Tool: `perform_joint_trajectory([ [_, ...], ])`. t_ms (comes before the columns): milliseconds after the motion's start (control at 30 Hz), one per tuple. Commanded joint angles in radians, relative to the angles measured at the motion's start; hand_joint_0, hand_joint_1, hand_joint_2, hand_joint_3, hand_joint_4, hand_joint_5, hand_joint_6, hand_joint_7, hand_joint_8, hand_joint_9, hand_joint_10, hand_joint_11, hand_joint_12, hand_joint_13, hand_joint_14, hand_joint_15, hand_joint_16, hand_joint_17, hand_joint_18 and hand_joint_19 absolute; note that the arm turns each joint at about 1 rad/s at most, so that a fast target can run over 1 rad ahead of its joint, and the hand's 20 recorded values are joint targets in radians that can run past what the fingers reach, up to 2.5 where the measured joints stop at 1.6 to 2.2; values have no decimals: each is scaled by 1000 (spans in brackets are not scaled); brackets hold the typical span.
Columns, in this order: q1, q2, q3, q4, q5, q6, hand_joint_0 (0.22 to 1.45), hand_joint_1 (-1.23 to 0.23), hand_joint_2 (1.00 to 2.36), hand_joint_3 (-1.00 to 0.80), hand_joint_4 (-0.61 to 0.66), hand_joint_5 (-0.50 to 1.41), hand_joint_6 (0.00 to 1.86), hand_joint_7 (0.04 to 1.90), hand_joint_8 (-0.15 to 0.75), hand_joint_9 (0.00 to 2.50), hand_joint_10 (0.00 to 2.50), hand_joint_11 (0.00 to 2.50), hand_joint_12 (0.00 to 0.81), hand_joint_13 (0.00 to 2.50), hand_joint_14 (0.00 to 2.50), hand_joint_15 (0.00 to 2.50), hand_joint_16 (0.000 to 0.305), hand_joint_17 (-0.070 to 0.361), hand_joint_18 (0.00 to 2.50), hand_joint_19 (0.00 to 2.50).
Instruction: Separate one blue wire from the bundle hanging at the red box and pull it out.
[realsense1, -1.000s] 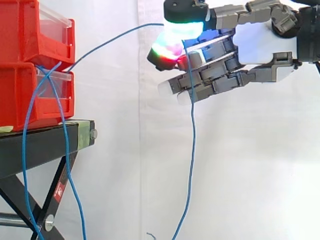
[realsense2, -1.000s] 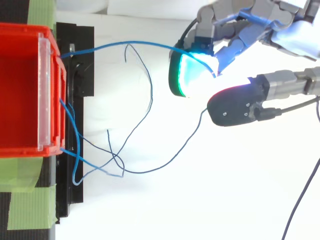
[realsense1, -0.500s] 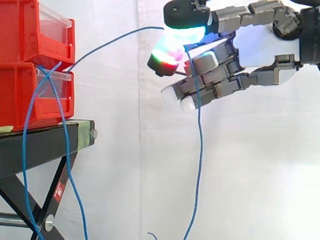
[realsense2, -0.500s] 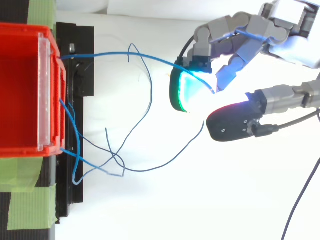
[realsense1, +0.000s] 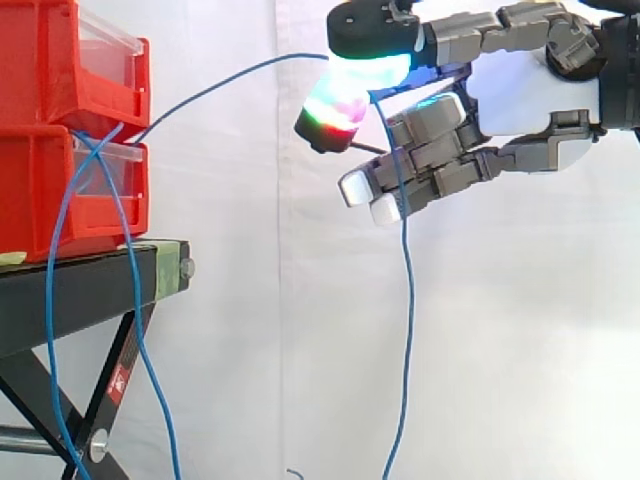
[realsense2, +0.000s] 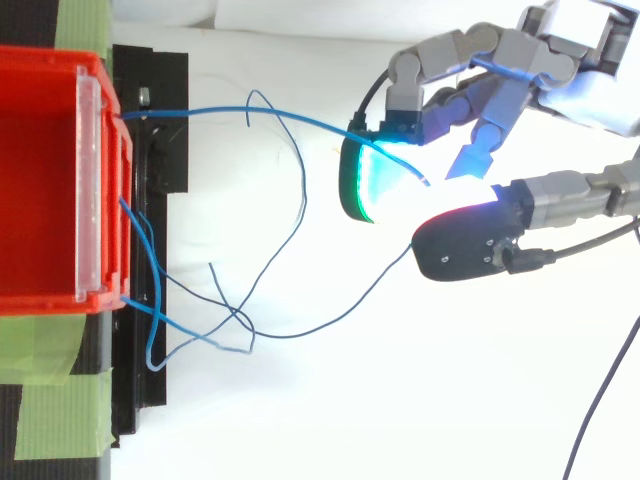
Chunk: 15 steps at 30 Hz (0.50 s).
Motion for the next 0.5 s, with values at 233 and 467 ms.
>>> perform_joint_trajectory([
  [233, 0, 0, 0, 0, 0, 0, 612, -744, 1000, 276, -103, -89, 860, 1292, 352, 1396, 8, 1592, 448, 811, 23, 796, 62, 139, 636, 550],
  [467, 0, 2, 0, 0, 0, 0, 611, -743, 1000, 286, -106, -87, 859, 1302, 354, 1398, 7, 1586, 446, 815, 24, 802, 62, 139, 639, 557],
])
